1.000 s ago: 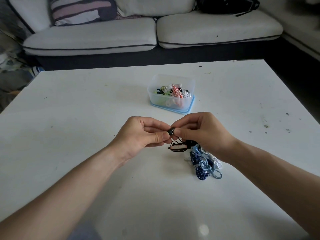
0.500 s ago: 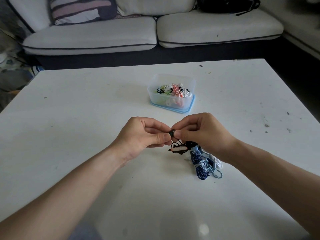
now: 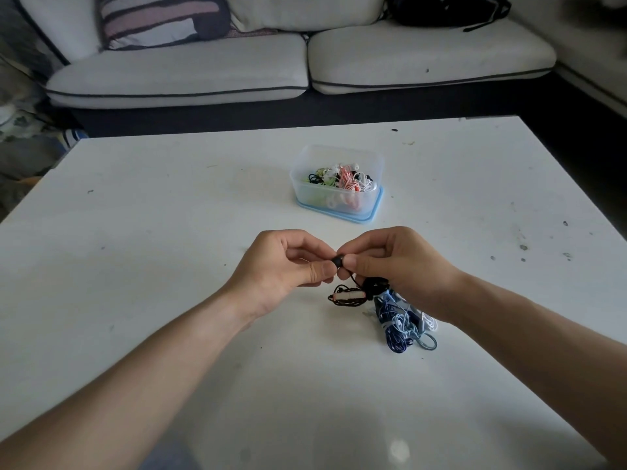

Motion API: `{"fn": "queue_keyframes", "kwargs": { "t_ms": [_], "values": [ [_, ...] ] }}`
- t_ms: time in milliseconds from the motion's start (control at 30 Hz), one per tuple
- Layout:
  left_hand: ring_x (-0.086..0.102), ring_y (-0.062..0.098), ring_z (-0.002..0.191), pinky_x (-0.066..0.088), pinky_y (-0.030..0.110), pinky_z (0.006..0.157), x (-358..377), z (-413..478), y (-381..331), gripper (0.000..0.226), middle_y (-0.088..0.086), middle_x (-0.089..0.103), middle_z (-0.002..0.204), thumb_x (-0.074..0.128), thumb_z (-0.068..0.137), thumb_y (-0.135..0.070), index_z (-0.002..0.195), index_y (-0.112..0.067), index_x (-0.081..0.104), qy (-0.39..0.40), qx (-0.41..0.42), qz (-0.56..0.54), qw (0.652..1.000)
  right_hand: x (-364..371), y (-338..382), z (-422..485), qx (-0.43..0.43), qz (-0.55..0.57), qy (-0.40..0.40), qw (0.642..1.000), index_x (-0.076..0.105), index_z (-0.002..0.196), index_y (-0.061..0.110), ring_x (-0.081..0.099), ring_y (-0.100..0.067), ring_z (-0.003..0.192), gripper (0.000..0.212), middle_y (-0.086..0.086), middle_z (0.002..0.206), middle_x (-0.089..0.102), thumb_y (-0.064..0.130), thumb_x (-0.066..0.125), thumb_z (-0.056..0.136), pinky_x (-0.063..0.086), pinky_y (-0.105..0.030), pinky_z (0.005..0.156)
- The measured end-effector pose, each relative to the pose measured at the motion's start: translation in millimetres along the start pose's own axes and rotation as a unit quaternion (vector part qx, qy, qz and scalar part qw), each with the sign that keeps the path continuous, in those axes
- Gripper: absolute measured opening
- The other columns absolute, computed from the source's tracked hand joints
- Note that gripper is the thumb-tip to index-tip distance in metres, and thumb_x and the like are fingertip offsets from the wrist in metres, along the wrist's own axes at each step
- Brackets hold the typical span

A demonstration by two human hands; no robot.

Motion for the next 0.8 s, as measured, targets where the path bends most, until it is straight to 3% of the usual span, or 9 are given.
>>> {"fn": "queue_keyframes", "kwargs": {
  "t_ms": [200, 333, 433, 500, 567, 667, 800],
  "values": [
    [0.072, 0.019, 0.086, 0.056, 0.026, 0.074, -0.6, -0.8, -2.4, 0.010, 0.008, 0.076, 0.093, 0.066, 0.090, -0.017, 0.098, -0.013, 0.071, 0.017, -0.026, -0.031, 0.999, 0.5, 1.0, 1.1, 0.024, 0.088, -0.014, 0.996, 0.070, 0.094, 0.005, 0.056, -0.014, 0.063, 0.006, -0.010, 0.080, 0.071, 0.006, 0.065, 0.091, 0.046, -0.021, 0.060],
    [0.065, 0.022, 0.107, 0.053, 0.034, 0.088, 0.8, -0.3, 1.6, 0.027, -0.001, 0.073, 0.109, 0.055, 0.095, -0.038, 0.110, -0.020, 0.069, 0.009, -0.042, 0.022, 0.999, 2.5, 2.5, 0.4, 0.059, 0.162, -0.046, 0.984, 0.066, 0.098, 0.006, 0.055, -0.014, 0.061, 0.007, -0.006, 0.080, 0.068, 0.007, 0.060, 0.095, 0.047, -0.021, 0.055],
    [0.063, 0.023, 0.114, 0.051, 0.040, 0.098, 10.5, -2.7, 9.8, 0.060, -0.001, 0.067, 0.123, 0.045, 0.079, -0.069, 0.117, -0.030, 0.068, 0.049, -0.148, -0.041, 0.987, 4.7, 7.0, -2.2, 0.066, 0.209, -0.060, 0.974, 0.062, 0.102, 0.006, 0.057, -0.013, 0.059, 0.008, -0.004, 0.079, 0.067, 0.008, 0.056, 0.098, 0.049, -0.021, 0.053],
    [0.062, 0.028, 0.115, 0.047, 0.047, 0.102, 19.3, -4.6, 15.8, 0.071, 0.003, 0.065, 0.126, 0.037, 0.075, -0.078, 0.119, -0.032, 0.068, 0.073, -0.216, -0.102, 0.968, 6.2, 9.9, -4.6, 0.066, 0.239, -0.059, 0.967, 0.061, 0.098, 0.007, 0.059, -0.013, 0.059, 0.007, -0.003, 0.079, 0.066, 0.009, 0.054, 0.099, 0.051, -0.022, 0.054],
    [0.062, 0.037, 0.116, 0.045, 0.049, 0.104, 28.4, -6.0, 20.4, 0.079, 0.011, 0.067, 0.124, 0.029, 0.083, -0.079, 0.127, -0.022, 0.062, 0.112, -0.249, -0.166, 0.948, 7.5, 12.5, -6.6, 0.067, 0.263, -0.058, 0.961, 0.061, 0.094, 0.009, 0.059, -0.015, 0.061, 0.009, -0.004, 0.080, 0.066, 0.009, 0.054, 0.099, 0.053, -0.024, 0.057],
    [0.061, 0.046, 0.104, 0.051, 0.047, 0.089, 37.5, -8.3, 13.7, 0.082, 0.024, 0.065, 0.116, 0.032, 0.091, -0.072, 0.127, -0.002, 0.056, 0.133, -0.253, -0.307, 0.908, 6.4, 16.9, -9.1, 0.060, 0.284, -0.078, 0.954, 0.062, 0.095, 0.008, 0.059, -0.015, 0.063, 0.008, -0.004, 0.081, 0.067, 0.010, 0.054, 0.098, 0.053, -0.025, 0.062],
    [0.062, 0.039, 0.091, 0.054, 0.039, 0.080, 33.9, -6.9, 4.2, 0.050, 0.023, 0.066, 0.105, 0.049, 0.094, -0.051, 0.110, -0.007, 0.065, 0.089, -0.234, -0.334, 0.909, -0.4, 21.2, -9.0, 0.040, 0.285, -0.137, 0.948, 0.062, 0.096, 0.007, 0.062, -0.019, 0.068, 0.006, -0.008, 0.086, 0.067, 0.006, 0.057, 0.096, 0.054, -0.029, 0.066]
  ]
}}
Point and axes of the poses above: each hand's wrist, its own z-axis towards the middle knuckle, its own x-axis out of the palm, y = z × x, the point moved 2 cm from there along z, towards the middle knuckle
